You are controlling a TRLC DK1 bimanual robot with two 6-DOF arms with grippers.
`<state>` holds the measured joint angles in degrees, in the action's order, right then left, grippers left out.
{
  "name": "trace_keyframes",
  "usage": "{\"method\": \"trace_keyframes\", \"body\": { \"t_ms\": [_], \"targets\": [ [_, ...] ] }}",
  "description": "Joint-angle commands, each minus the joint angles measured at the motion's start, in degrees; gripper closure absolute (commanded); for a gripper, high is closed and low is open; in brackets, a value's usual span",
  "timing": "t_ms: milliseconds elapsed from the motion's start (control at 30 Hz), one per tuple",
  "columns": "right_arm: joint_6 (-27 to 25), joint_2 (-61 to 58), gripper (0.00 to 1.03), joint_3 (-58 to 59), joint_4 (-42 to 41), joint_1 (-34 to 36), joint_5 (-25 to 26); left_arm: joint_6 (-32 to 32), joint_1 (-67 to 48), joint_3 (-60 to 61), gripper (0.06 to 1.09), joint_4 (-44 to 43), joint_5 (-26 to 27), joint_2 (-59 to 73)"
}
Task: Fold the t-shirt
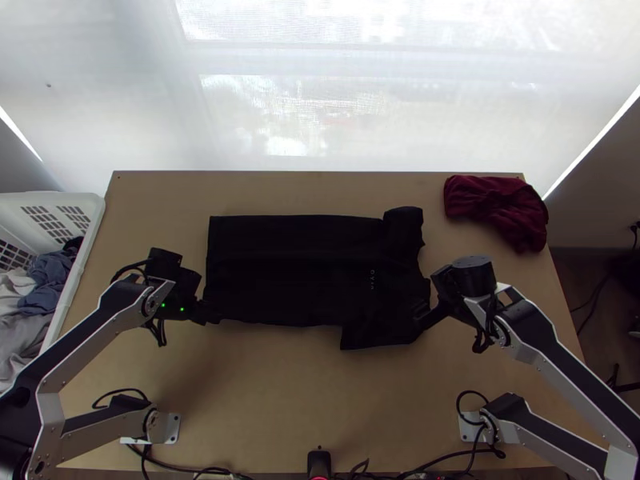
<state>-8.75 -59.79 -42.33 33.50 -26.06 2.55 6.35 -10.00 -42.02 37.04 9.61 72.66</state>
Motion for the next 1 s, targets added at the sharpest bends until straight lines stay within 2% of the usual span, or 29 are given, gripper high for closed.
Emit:
{"method": "trace_keyframes", "body": {
  "t_ms": [0, 133, 600, 700, 967],
  "targets": [
    [-0.4, 2.5, 0.05, 2.3, 3.2, -2.0, 0.0, -0.7, -0.4, 0.3, 0.95, -2.1, 1.6, 0.3],
    [-2.0, 3.2, 0.05, 4.3, 5.3, -4.8, 0.0, -0.7, -0.3, 0.3, 1.05, -2.8, 1.7, -0.7],
    [-9.9, 1.1, 0.06, 8.3, 5.4, -17.5, 0.2, -2.2, 1.4, -1.8, 1.05, -3.6, 1.7, -3.1],
    [-10.5, 0.1, 0.10, 8.5, 4.8, -19.0, 0.4, -2.4, 2.1, -2.7, 1.05, -3.6, 1.7, -3.1],
    [-10.7, -2.8, 0.10, 8.5, 0.3, -22.0, 0.4, -2.3, 2.8, -2.6, 1.05, -3.6, 1.7, -2.7]
  ]
}}
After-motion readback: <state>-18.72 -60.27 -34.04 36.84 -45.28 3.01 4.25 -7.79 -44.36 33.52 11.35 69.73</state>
